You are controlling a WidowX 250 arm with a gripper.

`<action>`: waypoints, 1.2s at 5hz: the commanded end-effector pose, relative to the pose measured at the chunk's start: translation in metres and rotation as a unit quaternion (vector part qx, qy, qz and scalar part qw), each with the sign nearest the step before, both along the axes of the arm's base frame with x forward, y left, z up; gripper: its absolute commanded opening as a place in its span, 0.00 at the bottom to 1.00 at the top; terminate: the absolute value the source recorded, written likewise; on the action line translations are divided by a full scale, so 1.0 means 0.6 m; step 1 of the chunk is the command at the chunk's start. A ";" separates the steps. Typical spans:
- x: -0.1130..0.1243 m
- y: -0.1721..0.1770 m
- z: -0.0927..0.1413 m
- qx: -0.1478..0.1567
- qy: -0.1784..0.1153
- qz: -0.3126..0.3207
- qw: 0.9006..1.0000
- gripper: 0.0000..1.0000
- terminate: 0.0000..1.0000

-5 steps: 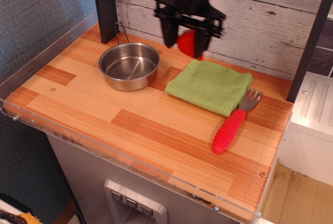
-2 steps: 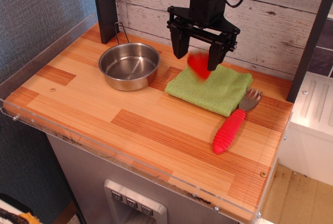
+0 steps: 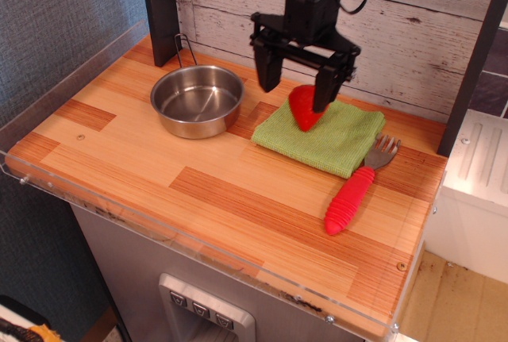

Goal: Put the strawberry on top of the cloth.

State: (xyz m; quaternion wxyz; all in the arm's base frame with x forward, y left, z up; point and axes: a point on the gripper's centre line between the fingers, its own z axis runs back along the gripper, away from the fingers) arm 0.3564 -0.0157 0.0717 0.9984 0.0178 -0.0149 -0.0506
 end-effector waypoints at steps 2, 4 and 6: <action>-0.084 0.063 0.065 0.010 -0.034 0.043 0.998 1.00 0.00; -0.102 0.075 0.047 -0.007 -0.024 0.029 0.999 1.00 0.00; -0.102 0.075 0.047 -0.007 -0.024 0.029 0.999 1.00 1.00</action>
